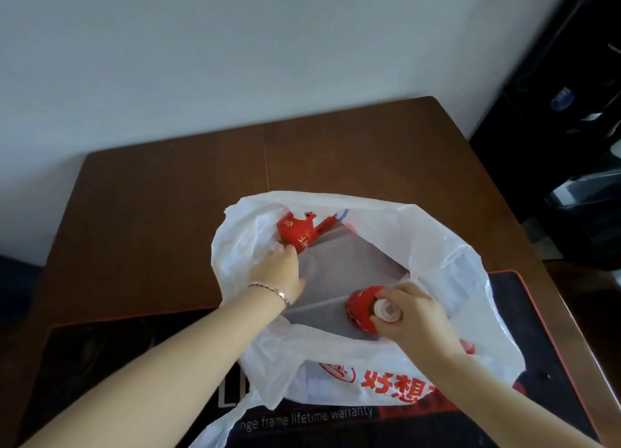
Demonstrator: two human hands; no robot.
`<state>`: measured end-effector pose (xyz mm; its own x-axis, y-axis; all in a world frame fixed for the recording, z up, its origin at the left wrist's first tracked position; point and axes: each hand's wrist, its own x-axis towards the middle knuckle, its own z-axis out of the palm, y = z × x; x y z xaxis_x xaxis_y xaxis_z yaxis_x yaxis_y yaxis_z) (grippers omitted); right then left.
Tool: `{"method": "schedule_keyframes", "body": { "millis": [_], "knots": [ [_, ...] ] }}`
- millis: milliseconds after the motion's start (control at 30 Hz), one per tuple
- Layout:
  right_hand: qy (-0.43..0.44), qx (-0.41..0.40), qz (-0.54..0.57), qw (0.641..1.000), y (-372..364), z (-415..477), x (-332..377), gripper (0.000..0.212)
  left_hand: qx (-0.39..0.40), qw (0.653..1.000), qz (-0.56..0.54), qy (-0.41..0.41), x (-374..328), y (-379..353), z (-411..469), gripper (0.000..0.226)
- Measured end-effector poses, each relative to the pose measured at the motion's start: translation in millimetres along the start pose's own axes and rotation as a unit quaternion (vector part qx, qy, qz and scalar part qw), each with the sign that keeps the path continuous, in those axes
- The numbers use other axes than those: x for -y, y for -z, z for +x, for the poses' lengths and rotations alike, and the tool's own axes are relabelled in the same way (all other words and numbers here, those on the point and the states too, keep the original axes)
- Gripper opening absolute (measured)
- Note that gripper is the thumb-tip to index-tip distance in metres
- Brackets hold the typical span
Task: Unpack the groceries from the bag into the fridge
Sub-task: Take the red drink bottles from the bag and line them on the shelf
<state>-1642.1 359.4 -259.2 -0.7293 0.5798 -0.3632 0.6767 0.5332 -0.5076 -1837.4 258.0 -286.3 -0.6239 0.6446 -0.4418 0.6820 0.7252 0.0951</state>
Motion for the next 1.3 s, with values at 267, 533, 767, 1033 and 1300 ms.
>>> {"method": "schedule_keyframes", "body": {
  "millis": [267,533,767,1033,1300],
  "knots": [
    [-0.027,-0.014,-0.004,1.0,-7,8,1,0.039,-0.075,0.973,-0.161,0.149,-12,-36,18,0.08],
    [-0.046,0.004,-0.013,0.999,-10,17,2,0.043,-0.15,0.938,-0.261,0.174,-7,-40,33,0.043],
    [-0.053,0.017,-0.023,0.998,-7,19,1,0.049,-0.2,0.91,-0.345,0.116,-30,-33,2,0.026],
    [-0.033,0.023,-0.033,0.999,-7,18,-2,0.048,-0.13,0.983,-0.117,-0.05,-32,-16,-56,0.025],
    [-0.002,0.023,-0.135,0.991,-2,19,7,0.052,-0.095,0.995,0.019,-0.039,-26,-16,-65,0.042]
  ]
}}
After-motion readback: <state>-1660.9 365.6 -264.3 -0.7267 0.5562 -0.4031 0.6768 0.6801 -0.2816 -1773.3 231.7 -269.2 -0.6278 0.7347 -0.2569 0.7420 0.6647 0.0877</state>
